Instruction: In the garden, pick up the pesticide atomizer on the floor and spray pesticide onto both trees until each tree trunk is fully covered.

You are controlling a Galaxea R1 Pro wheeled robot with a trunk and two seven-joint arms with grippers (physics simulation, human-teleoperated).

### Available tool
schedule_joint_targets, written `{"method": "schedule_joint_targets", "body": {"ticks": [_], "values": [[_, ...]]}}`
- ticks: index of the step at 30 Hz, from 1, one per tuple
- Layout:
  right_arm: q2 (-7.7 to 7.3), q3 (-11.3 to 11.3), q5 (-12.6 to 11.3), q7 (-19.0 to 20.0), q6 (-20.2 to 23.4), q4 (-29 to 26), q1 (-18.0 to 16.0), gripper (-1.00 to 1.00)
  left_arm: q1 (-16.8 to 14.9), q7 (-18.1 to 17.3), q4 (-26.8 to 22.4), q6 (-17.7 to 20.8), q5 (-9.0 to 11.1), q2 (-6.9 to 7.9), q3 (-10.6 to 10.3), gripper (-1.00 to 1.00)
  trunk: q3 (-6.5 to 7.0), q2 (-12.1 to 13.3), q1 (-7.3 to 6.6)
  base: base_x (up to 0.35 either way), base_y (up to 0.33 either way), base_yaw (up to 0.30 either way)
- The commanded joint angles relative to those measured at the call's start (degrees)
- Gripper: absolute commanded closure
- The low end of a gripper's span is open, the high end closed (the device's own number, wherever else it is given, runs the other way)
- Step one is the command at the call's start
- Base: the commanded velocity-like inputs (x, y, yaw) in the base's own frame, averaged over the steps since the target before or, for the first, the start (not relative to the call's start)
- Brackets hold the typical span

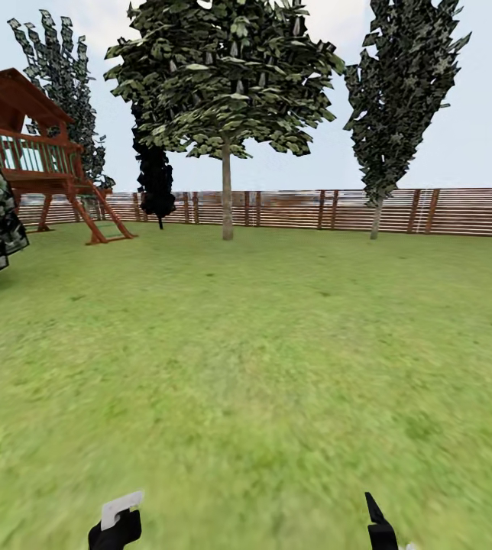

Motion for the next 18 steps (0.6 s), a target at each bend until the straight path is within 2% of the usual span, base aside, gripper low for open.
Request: {"method": "schedule_joint_targets", "body": {"ticks": [1,18], "values": [[0.0,0.0,0.0,0.0,0.0,0.0,0.0,-1.0,0.0,0.0,0.0,0.0,0.0,-0.01,0.0,1.0,0.0,0.0,0.0,0.323,0.118,0.0],[0.0,0.0,0.0,0.0,0.0,0.0,0.0,-1.0,0.0,0.0,0.0,0.0,0.0,-0.02,0.0,1.0,0.0,0.0,0.0,0.323,0.118,0.0]]}}
